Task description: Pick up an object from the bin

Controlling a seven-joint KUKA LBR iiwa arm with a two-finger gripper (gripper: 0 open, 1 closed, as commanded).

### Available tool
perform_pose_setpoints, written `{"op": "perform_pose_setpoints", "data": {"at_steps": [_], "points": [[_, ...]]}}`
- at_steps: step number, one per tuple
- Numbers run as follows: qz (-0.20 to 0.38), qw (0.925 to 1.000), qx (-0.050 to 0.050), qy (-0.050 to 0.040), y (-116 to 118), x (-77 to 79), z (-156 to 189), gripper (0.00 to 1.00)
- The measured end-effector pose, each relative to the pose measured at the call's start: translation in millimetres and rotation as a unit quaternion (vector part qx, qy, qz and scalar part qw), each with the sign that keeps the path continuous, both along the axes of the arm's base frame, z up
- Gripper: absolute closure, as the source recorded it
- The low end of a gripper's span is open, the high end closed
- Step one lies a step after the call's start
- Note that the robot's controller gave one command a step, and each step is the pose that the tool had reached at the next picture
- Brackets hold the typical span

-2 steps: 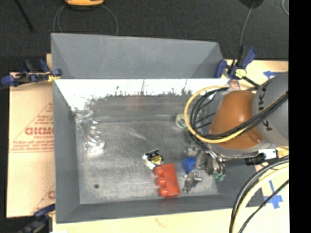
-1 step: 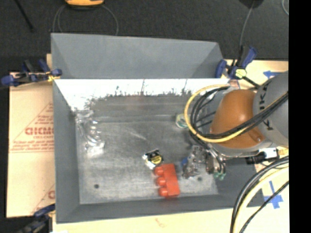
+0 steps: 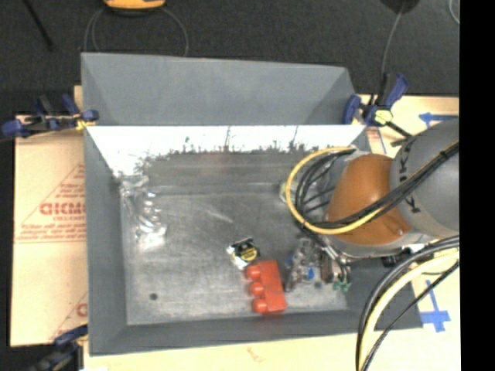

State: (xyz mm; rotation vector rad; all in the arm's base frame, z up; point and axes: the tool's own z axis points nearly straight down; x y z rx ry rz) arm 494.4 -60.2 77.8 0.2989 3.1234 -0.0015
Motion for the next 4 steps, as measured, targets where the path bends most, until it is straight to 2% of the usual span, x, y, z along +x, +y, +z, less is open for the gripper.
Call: {"op": "perform_pose_setpoints", "data": {"at_steps": [1, 2, 3, 4], "points": [[-0.073, 0.9974, 0.000, -0.0030, -21, 19.2, 69, 1.00], [-0.071, 0.9975, 0.000, 0.0004, -21, 17.4, 66, 0.00], [0.084, 0.9964, -0.001, -0.0029, -52, 15.3, -5, 0.00], [0.090, 0.9960, -0.002, -0.0064, -22, -1.8, -4, 0.00]]}}
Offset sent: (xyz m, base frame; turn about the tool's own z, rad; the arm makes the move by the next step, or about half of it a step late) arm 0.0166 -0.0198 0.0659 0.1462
